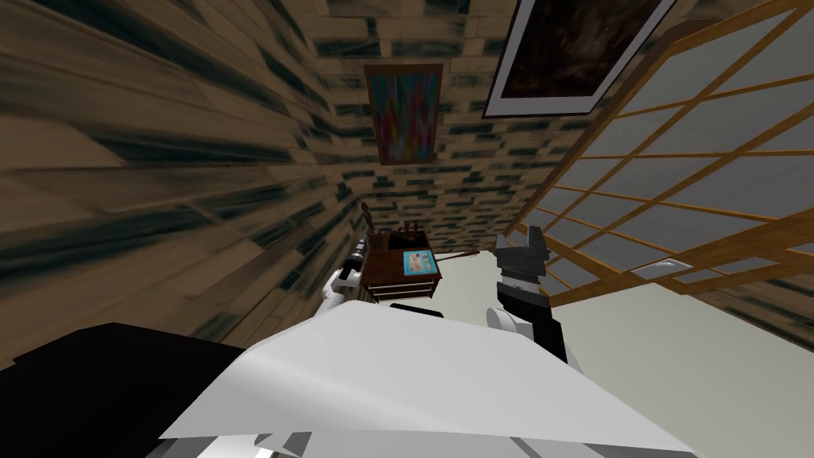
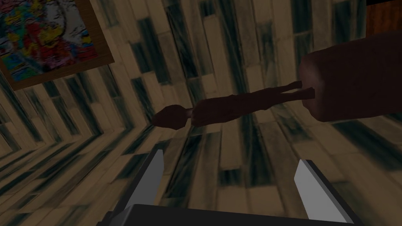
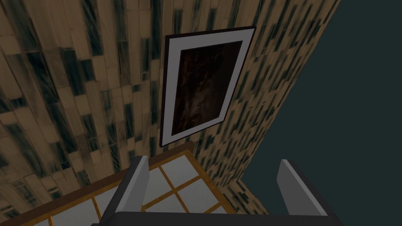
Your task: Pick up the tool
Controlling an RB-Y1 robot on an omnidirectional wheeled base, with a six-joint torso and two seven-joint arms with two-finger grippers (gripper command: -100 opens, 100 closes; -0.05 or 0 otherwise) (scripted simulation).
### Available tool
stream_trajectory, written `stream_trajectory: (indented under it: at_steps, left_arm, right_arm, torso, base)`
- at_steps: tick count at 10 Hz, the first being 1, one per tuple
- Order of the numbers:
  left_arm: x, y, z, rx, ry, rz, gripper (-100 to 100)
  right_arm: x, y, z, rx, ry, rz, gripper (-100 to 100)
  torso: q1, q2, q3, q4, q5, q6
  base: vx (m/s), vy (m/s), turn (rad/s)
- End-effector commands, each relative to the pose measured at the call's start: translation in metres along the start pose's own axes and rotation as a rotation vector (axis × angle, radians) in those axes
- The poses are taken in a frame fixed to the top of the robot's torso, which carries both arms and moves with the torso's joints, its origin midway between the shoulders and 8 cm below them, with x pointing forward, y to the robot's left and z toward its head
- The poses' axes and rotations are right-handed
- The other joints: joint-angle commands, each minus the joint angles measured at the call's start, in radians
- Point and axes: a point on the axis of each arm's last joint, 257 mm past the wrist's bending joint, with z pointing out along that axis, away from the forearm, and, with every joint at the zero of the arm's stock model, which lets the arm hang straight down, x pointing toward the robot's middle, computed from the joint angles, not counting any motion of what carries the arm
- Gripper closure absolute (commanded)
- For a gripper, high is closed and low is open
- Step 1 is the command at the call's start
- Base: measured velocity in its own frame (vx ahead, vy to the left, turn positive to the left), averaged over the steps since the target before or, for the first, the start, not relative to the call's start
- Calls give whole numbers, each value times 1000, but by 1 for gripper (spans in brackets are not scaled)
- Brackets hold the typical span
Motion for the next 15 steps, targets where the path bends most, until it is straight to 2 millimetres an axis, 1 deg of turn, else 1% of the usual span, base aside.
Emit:
stream_trajectory:
  at_steps: [1,2,3,4,5,6,7,8,9,10,11,13,14,15]
  left_arm:
    - [0,10,0,-19,-1,0,-100]
    - [-8,21,7,-48,-8,-1,-100]
    - [-8,32,5,-70,-8,-2,-100]
    - [-17,36,12,-87,-17,-3,-100]
    - [-17,53,8,-122,-18,-3,-100]
    - [-27,55,16,-135,-28,-5,-100]
    - [-27,69,12,-164,-29,-5,-100]
    - [-38,78,17,-193,-42,-8,-100]
    - [-38,93,12,-223,-44,-8,-100]
    - [-49,99,18,-247,-58,-11,-100]
    - [-50,112,13,-275,-60,-12,-100]
    - [-74,130,19,-335,-95,-19,-100]
    - [-75,143,13,-363,-97,-20,-100]
    - [-75,148,11,-373,-98,-20,-100]
  right_arm:
    - [0,0,0,0,0,0,0]
    - [0,0,0,0,0,0,0]
    - [0,0,0,0,0,0,0]
    - [0,0,0,0,0,0,0]
    - [0,0,0,0,0,0,0]
    - [0,0,0,0,0,0,0]
    - [0,0,0,0,0,0,0]
    - [0,0,0,0,0,0,0]
    - [0,0,0,0,0,0,0]
    - [0,0,0,0,0,0,0]
    - [0,0,0,0,0,0,0]
    - [0,0,0,0,0,0,0]
    - [0,0,0,0,0,0,0]
    - [0,0,0,0,0,0,0]
  torso:
    - [0,0,0,0,0,0]
    - [1,0,0,0,0,0]
    - [0,0,0,0,0,1]
    - [0,0,0,0,0,0]
    - [-1,0,0,0,0,1]
    - [0,0,0,0,0,0]
    - [-1,0,0,0,0,0]
    - [0,0,0,0,0,0]
    - [-1,0,0,0,0,0]
    - [0,0,0,0,0,0]
    - [-1,0,0,0,0,0]
    - [-1,0,0,0,0,0]
    - [-2,0,0,0,-1,0]
    - [-1,0,0,0,0,-1]
  base:
    - [3,-10,22]
    - [-2,-30,-127]
    - [-1,-28,-93]
    - [5,-35,-169]
    - [1,-27,-76]
    - [-1,-45,-137]
    - [2,-32,-69]
    - [6,-34,-138]
    - [2,-25,-81]
    - [1,-35,-149]
    - [4,-29,-78]
    - [5,-54,-177]
    - [6,-39,-89]
    - [2,-12,32]
